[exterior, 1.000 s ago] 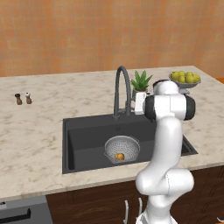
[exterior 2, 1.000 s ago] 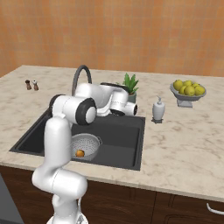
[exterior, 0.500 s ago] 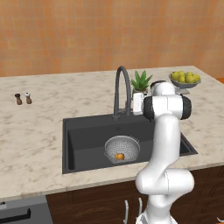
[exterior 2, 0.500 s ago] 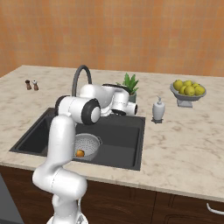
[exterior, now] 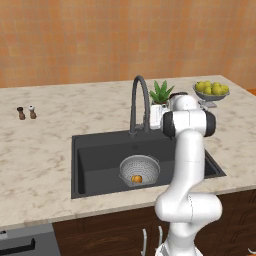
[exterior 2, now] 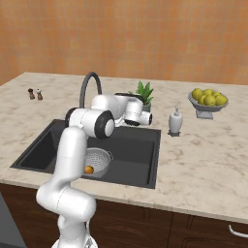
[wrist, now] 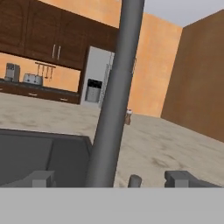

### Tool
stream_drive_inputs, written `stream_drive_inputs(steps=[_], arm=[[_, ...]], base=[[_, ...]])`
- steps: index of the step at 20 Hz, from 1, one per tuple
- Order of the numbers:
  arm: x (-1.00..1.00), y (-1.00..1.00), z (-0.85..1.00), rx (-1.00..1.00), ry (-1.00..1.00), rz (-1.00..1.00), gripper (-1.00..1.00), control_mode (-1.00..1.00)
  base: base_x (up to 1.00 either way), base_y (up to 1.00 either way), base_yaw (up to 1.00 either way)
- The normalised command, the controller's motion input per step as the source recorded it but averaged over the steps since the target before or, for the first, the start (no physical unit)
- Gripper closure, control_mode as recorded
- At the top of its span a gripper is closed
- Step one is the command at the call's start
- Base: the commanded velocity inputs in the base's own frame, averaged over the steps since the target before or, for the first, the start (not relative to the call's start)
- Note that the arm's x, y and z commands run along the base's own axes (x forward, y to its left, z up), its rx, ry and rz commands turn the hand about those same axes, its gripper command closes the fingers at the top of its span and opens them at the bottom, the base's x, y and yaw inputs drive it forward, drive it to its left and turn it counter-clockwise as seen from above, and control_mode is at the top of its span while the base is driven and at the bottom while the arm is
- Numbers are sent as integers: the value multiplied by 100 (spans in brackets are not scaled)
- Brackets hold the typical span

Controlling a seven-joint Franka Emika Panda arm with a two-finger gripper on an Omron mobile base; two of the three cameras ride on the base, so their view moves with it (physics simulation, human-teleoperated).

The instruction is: Put the colander in the sink, put the peach in the colander, and turn on the sink faucet and pour water over the colander.

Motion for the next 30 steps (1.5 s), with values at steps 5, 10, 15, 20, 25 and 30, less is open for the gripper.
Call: stream_drive_inputs(steps=[5, 10, 15, 20, 25, 30], arm=[[19, 0, -16, 0, 0, 0, -100, -100], [2, 6, -5, 0, 0, 0, -100, -100], [14, 3, 0, 1, 1, 0, -100, -100], [23, 2, 0, 0, 8, 0, -100, -100], [18, 0, -1, 0, 10, 0, -100, -100], [1, 4, -13, 0, 6, 0, -100, -100]], base=[[0, 0, 0], [0, 0, 0], [0, 0, 0], [0, 0, 0], [0, 0, 0], [0, 0, 0]])
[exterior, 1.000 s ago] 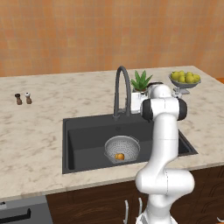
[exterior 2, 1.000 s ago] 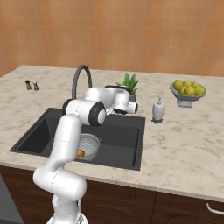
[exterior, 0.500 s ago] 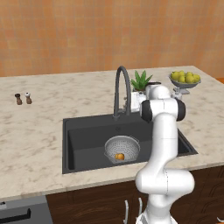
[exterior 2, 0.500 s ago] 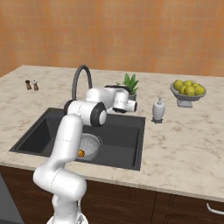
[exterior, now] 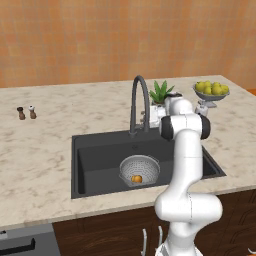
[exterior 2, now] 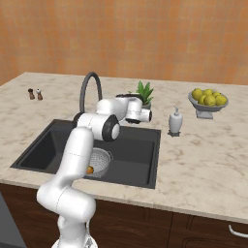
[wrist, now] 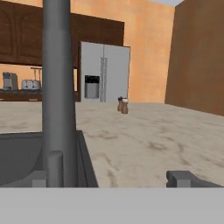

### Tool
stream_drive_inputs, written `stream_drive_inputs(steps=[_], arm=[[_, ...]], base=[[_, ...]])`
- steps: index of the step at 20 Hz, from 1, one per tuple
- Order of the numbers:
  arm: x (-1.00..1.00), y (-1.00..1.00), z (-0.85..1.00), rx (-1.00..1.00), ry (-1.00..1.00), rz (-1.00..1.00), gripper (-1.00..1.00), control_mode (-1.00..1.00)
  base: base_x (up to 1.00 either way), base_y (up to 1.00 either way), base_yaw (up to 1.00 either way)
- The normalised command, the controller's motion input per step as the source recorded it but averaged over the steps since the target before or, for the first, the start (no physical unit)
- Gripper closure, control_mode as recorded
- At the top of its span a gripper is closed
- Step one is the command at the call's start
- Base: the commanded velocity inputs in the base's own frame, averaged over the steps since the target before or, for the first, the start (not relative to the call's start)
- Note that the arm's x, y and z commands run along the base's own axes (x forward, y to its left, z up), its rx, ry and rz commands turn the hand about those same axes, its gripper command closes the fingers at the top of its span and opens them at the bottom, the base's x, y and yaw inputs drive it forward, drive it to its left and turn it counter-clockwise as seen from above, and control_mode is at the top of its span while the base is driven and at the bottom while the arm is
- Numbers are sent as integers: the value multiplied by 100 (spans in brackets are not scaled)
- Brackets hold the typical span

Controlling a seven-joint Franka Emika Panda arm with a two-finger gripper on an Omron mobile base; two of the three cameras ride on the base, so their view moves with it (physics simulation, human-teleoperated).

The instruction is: Put the colander in the sink, put the peach in the colander, and turn on the sink faucet and pour water over the colander.

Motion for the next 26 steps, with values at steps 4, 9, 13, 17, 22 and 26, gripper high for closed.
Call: stream_drive_inputs(steps=[4, 9, 13, 17, 22, 26], arm=[[0, 10, -26, 0, 1, 0, 100, -100], [10, 3, -11, 0, 0, 0, 100, -100], [15, 0, 0, 0, 0, 0, 100, -100], [9, 0, 0, 0, 1, 0, 100, -100], [11, 0, 0, 0, 0, -1, 100, -100], [19, 0, 0, 0, 0, -6, 100, -100]], base=[[0, 0, 0], [0, 0, 0], [0, 0, 0], [0, 0, 0], [0, 0, 0], [0, 0, 0]])
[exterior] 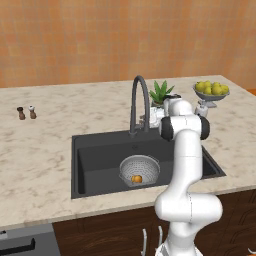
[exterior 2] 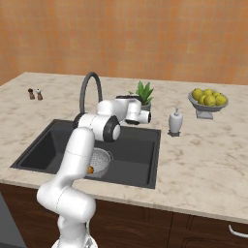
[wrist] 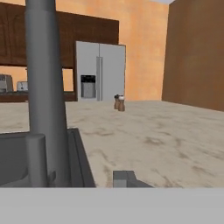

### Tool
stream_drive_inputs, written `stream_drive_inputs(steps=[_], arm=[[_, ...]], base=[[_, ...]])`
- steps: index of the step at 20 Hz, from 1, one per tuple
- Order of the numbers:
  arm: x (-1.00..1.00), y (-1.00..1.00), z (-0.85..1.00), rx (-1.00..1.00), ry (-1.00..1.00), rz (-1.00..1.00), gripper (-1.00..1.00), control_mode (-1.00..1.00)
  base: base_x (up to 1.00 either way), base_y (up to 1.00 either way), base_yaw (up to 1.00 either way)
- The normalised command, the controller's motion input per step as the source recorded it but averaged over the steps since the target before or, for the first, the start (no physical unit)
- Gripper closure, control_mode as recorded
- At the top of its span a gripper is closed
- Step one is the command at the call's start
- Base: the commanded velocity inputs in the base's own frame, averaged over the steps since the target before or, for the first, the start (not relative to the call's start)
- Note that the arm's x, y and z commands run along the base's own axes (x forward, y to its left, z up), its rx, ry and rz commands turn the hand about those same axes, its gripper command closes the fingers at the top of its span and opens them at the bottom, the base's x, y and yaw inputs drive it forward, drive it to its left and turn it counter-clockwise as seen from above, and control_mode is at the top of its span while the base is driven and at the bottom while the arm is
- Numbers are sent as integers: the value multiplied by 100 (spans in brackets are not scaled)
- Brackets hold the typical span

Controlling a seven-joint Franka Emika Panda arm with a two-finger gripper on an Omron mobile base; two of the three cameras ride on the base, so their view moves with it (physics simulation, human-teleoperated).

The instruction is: Put the colander in the sink, put the peach in the colander, and turn on the sink faucet and pour water over the colander.

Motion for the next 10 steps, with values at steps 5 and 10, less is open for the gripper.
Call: stream_drive_inputs(steps=[5, 10], arm=[[12, 0, 0, 0, 0, -8, 100, -100], [16, 0, 0, 0, 1, -8, 100, -100]], base=[[0, 0, 0], [0, 0, 0]])
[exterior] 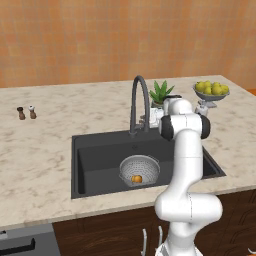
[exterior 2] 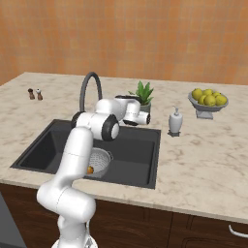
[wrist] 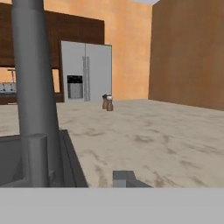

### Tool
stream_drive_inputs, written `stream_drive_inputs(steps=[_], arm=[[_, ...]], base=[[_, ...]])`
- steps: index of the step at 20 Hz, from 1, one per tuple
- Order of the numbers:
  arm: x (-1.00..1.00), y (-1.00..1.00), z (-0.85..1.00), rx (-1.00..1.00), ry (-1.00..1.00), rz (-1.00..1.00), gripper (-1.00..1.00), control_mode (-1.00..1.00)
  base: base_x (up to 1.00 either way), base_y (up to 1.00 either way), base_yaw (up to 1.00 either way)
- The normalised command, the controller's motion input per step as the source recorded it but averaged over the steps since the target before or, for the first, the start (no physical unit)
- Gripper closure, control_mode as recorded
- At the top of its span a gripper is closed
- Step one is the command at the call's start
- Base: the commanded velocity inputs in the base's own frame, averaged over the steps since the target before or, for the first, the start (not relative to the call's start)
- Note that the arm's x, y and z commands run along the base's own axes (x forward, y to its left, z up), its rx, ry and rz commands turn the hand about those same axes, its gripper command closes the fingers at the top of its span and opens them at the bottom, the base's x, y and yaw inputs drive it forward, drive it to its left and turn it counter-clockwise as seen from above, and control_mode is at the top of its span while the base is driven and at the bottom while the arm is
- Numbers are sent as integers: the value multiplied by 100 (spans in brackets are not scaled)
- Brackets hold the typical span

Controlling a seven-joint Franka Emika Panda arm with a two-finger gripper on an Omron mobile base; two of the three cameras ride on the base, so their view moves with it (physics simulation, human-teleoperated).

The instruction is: Put the colander in the sink, put the peach in the colander, and turn on the sink faucet and pour water over the colander.

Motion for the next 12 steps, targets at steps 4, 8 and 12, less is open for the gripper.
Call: stream_drive_inputs(steps=[4, 8, 12], arm=[[23, 0, 3, 2, 1, -5, 100, -100], [17, -6, 0, 3, 2, -1, 100, -100], [17, -16, 0, 4, 1, 0, 100, -100]], base=[[0, 0, 0], [0, 0, 0], [0, 0, 0]])
